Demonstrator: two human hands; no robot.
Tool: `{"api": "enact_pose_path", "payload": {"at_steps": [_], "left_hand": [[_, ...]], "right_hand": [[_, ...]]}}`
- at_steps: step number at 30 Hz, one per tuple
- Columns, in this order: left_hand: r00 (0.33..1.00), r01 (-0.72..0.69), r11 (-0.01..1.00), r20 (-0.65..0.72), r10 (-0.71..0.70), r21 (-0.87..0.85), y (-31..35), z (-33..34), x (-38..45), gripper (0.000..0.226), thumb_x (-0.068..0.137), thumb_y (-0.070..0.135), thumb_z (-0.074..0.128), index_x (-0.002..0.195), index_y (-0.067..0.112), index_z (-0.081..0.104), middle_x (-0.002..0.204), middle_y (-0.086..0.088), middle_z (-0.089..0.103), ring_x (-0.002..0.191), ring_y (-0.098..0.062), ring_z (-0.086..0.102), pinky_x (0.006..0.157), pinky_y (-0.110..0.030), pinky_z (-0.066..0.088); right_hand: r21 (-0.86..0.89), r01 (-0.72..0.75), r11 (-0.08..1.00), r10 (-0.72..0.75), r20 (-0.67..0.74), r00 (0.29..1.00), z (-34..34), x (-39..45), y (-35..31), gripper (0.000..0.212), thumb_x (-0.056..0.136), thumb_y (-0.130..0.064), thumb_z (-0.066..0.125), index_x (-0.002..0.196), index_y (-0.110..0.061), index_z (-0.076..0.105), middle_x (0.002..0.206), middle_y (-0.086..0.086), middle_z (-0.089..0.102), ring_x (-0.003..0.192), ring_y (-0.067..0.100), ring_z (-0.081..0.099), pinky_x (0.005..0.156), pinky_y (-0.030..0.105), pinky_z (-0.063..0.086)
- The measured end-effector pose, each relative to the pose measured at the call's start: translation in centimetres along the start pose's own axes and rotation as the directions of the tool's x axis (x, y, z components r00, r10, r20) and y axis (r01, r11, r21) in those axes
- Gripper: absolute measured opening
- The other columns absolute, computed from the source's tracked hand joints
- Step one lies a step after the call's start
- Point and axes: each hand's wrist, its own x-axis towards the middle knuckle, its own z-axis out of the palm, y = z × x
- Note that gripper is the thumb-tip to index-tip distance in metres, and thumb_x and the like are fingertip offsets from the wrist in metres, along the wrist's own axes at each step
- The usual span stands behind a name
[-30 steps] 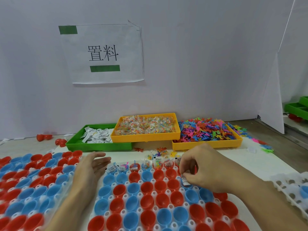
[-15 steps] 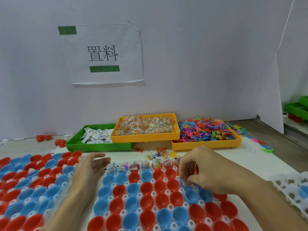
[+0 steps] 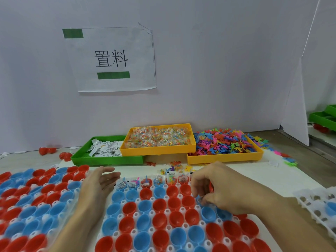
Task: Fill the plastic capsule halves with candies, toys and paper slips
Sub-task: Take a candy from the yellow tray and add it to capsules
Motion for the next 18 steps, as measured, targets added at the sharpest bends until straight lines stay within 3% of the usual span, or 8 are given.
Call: {"api": "enact_pose_path", "payload": {"at_steps": [7,18], "left_hand": [[1.0,0.008,1.0,-0.007,-0.008,0.001,0.15,0.06,-0.03,0.028,0.103,0.021,0.041,0.103,0.007,0.065,0.1,-0.015,0.072,0.098,-0.024,0.066,0.074,-0.027,0.045],[1.0,0.009,1.0,-0.01,-0.009,0.004,0.05,-0.04,0.16,0.029,0.103,0.022,0.041,0.101,0.008,0.066,0.098,-0.013,0.073,0.097,-0.023,0.066,0.074,-0.027,0.046]], "right_hand": [[0.012,-0.012,1.0,0.012,-0.017,1.0,-0.45,-0.27,0.26,0.016,0.077,-0.018,0.085,0.077,-0.029,0.072,0.079,-0.012,0.07,0.076,0.008,0.066,0.072,0.033,0.057],[0.001,-0.007,1.0,0.007,-0.019,1.0,-0.01,0.0,0.54,0.015,0.082,-0.016,0.08,0.08,-0.029,0.073,0.081,-0.012,0.069,0.079,0.008,0.065,0.071,0.031,0.058]]}}
